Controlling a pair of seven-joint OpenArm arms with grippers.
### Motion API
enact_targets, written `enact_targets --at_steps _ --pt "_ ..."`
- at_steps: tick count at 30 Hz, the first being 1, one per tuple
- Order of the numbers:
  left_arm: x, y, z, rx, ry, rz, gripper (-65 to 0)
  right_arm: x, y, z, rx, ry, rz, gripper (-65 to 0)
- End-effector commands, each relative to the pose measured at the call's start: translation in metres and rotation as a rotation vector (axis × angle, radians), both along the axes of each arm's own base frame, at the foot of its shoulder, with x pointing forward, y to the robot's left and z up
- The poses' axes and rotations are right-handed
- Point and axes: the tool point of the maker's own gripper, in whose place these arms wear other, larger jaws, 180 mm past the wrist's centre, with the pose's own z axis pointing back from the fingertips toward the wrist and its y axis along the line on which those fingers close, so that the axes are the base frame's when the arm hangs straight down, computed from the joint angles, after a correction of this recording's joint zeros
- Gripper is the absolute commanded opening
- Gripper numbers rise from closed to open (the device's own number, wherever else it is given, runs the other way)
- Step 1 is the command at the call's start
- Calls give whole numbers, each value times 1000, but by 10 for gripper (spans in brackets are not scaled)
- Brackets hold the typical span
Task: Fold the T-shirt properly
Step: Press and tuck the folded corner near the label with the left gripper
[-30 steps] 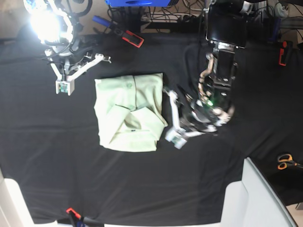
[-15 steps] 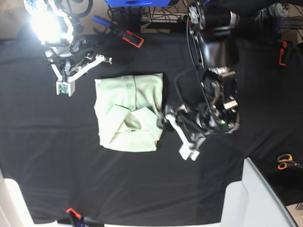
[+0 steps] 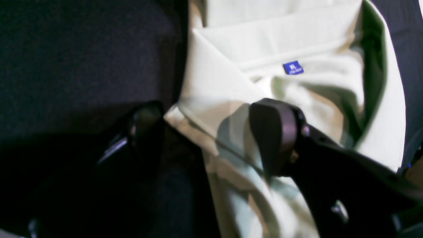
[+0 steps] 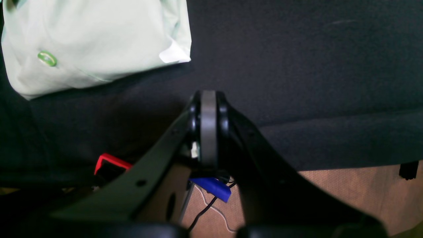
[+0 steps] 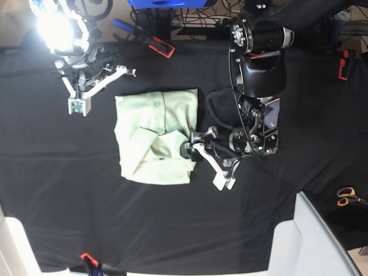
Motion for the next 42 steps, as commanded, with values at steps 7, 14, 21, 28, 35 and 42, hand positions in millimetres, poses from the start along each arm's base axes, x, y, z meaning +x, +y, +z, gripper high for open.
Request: enact_targets --at_steps 7,14,21,28,35,42 --pt "28 -12 23 -35 -64 -4 -418 6 -1 7 -2 -33 1 -647" --pt "31 -13 24 -34 -64 -6 -524 6 -1 7 -3 -33 1 -647" --pt "32 -11 24 -30 -63 -4 -650 6 -1 6 -3 -32 1 -647" --pt "40 -13 32 -34 -83 -6 -574 7 -1 7 -3 -34 1 -647" --pt "48 -22 40 -46 -97 -16 -650 7 -1 7 -4 -34 1 -647" --pt "53 -48 46 -23 -127 -113 -650 8 -1 7 -3 -37 1 -647"
